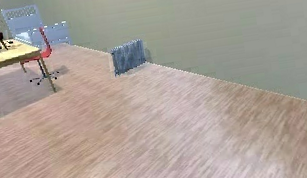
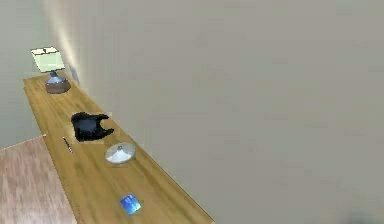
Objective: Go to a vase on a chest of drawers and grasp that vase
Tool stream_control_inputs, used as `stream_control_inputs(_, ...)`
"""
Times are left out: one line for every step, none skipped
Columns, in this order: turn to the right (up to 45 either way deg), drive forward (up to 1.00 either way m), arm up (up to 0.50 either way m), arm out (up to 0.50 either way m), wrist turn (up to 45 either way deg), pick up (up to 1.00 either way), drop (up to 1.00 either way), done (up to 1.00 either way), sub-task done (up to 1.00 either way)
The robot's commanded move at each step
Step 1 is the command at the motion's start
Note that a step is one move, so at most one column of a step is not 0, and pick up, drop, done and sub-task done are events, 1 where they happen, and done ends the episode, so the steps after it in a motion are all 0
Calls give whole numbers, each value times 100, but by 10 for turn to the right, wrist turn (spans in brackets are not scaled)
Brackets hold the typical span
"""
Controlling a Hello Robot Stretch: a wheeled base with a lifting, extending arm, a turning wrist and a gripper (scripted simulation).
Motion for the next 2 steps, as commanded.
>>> stream_control_inputs(-180, 0, 0, 0, 0, 0, 0, 0, 0)
stream_control_inputs(0, 0, 50, 0, 0, 0, 0, 0, 0)
